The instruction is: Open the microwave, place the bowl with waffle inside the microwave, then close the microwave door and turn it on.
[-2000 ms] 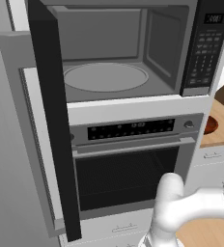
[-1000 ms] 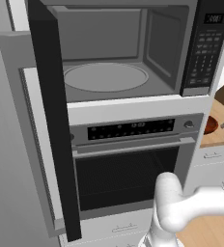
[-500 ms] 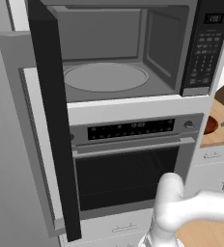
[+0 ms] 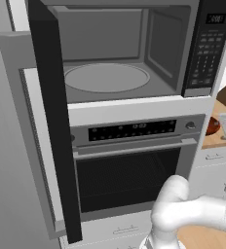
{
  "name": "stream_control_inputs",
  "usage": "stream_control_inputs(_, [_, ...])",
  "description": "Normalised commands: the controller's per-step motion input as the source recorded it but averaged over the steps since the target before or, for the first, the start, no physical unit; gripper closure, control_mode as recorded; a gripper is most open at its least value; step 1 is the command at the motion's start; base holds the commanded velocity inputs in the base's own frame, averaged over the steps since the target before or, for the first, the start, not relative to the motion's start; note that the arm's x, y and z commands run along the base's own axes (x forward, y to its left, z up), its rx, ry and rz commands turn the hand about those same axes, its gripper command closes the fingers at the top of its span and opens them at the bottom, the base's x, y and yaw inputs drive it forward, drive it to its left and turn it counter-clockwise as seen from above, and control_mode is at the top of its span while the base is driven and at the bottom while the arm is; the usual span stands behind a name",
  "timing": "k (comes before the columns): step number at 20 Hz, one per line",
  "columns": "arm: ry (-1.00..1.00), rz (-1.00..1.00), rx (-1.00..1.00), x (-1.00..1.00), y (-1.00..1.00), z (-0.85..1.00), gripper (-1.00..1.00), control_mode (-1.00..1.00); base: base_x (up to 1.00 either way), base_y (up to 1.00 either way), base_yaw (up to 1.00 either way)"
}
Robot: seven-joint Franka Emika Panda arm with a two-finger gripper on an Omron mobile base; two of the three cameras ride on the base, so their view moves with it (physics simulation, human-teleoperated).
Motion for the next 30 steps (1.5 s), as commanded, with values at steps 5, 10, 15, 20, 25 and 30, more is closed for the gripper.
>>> stream_control_inputs(5, [0.07,0.00,0.06,0.80,-0.28,0.00,-1.00,-1.00,0.00,0.00,0.00])
stream_control_inputs(10, [0.11,0.01,0.08,0.22,-0.74,-0.02,-1.00,-1.00,0.00,0.00,0.00])
stream_control_inputs(15, [0.13,0.00,0.06,0.18,-0.49,-0.16,-1.00,-1.00,0.00,0.00,0.00])
stream_control_inputs(20, [0.09,0.00,0.01,0.28,-0.16,-0.33,-1.00,-1.00,0.00,0.00,0.00])
stream_control_inputs(25, [0.04,0.00,0.00,0.16,0.02,-0.26,-1.00,-1.00,0.00,0.00,0.00])
stream_control_inputs(30, [0.01,0.00,0.00,0.00,0.14,-0.29,-1.00,-1.00,0.00,0.00,0.00])
